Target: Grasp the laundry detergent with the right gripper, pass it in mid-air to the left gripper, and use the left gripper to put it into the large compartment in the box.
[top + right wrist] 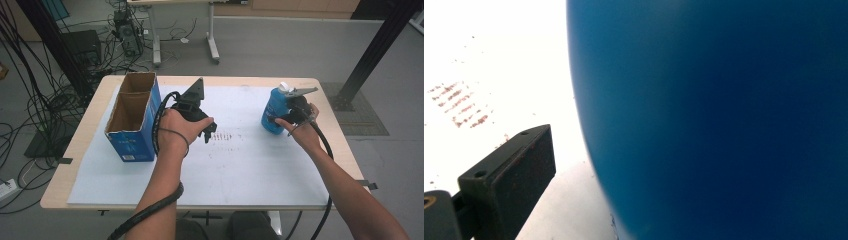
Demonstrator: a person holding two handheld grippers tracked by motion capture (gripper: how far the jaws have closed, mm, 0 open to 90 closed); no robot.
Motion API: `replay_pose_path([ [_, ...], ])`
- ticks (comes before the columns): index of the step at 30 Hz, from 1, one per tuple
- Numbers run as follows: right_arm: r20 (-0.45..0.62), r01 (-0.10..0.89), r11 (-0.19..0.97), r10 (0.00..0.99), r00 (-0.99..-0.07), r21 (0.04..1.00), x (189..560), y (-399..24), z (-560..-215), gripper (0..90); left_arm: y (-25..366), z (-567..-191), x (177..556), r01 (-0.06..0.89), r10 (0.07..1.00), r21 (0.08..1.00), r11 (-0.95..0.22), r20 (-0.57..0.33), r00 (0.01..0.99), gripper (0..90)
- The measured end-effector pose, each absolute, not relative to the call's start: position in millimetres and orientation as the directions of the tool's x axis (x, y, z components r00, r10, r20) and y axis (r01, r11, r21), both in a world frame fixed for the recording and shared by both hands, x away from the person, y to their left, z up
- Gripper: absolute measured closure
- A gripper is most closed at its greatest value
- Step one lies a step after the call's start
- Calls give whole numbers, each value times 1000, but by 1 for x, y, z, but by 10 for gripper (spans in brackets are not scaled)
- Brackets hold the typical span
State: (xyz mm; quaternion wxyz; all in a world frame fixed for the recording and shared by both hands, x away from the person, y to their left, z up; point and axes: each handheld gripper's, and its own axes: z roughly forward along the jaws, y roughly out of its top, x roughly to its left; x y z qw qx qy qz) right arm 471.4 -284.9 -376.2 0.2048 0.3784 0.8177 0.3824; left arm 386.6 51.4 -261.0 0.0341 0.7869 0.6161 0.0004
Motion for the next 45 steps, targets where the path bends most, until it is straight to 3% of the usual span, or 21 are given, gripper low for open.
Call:
replay_pose_path([
  [45,-63,456,439,771,-634,774,470,-283,-374,19,51,-254,384,967,968,74,-244,-48,248,60],
])
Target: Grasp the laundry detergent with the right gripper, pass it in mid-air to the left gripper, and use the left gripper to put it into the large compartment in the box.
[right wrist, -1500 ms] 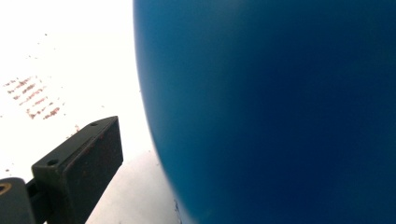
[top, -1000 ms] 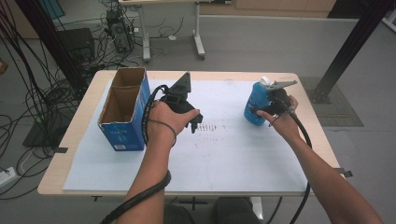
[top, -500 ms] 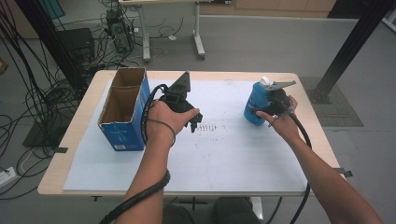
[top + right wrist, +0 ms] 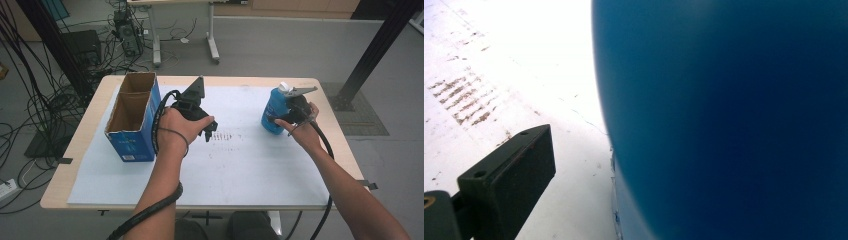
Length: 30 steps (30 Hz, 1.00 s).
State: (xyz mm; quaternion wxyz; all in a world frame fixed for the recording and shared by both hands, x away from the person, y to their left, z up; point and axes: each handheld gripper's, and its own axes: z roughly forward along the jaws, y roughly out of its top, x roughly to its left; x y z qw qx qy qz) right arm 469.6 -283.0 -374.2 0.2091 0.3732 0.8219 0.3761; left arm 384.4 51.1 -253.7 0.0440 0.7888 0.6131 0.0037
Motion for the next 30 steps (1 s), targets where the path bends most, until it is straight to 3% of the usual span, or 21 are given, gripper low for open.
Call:
replay_pose_path([
  [30,-74,447,444,769,-635,776,469,-283,-372,23,51,-252,383,965,966,77,-249,-45,253,60],
])
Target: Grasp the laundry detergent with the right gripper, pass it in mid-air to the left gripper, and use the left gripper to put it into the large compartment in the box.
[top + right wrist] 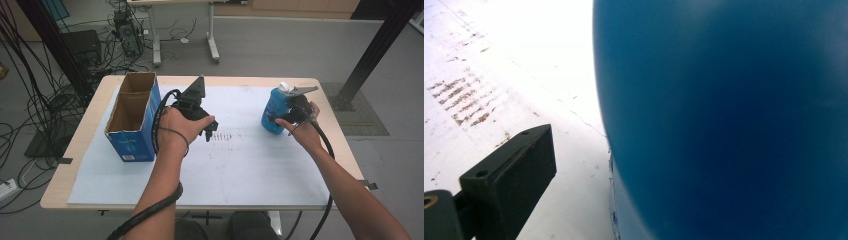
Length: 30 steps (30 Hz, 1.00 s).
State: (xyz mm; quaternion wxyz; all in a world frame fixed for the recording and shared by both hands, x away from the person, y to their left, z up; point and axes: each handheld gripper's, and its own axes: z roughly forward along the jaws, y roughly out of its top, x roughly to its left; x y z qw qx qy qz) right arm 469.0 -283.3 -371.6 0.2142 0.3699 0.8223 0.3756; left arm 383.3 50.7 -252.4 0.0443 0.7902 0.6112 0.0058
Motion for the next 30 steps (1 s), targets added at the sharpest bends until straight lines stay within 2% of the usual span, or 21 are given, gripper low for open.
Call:
replay_pose_path([
  [19,-72,446,442,769,-636,779,469,-283,-370,38,50,-250,383,965,966,79,-252,-41,255,60],
  [30,-89,446,457,768,-634,769,469,-278,-373,119,53,-252,382,964,966,85,-251,-42,255,62],
])
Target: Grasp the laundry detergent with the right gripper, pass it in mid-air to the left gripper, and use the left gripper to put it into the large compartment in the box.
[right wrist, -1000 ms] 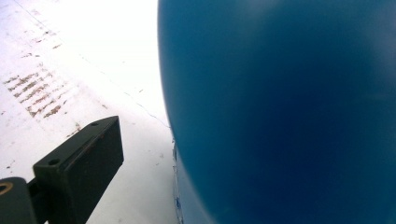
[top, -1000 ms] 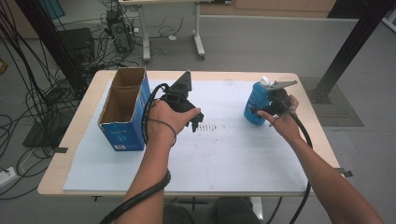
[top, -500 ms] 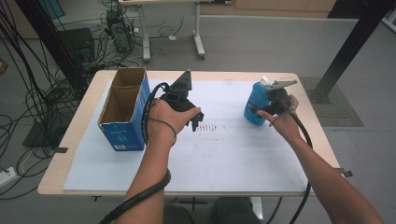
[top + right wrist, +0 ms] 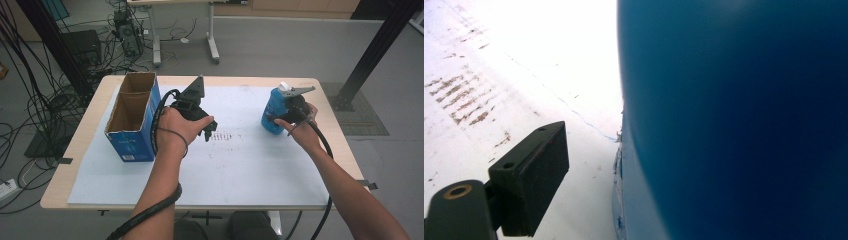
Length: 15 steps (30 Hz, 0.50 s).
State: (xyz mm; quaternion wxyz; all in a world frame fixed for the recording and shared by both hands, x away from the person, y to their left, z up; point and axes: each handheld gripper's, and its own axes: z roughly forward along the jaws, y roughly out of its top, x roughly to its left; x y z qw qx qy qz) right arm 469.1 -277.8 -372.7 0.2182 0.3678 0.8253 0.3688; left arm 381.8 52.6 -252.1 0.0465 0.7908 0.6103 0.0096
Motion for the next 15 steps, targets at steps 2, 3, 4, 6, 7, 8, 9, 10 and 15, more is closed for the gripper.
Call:
replay_pose_path([
  [2,-86,448,455,769,-633,770,469,-279,-372,142,52,-252,382,964,966,86,-252,-42,256,62],
  [3,-90,447,456,771,-631,770,469,-279,-372,152,52,-252,382,963,965,87,-256,-41,260,62],
  [4,-88,450,452,774,-627,770,469,-280,-372,161,52,-252,382,963,965,89,-255,-42,260,62],
  [6,-90,450,452,775,-625,770,470,-280,-373,184,51,-252,382,963,965,90,-254,-42,259,62],
  [7,-93,448,453,776,-624,771,470,-280,-373,199,51,-252,382,963,965,90,-254,-42,259,62],
  [8,-89,451,449,778,-621,772,471,-280,-373,210,52,-252,383,963,965,92,-253,-42,258,62],
  [9,-86,454,445,781,-618,772,471,-281,-373,216,52,-252,383,963,966,94,-252,-45,257,62],
  [10,-89,454,445,783,-616,772,472,-281,-373,223,52,-252,383,962,964,93,-255,-47,260,62],
  [15,-93,457,450,783,-614,767,473,-280,-375,255,52,-254,383,963,965,90,-253,-49,258,62],
])
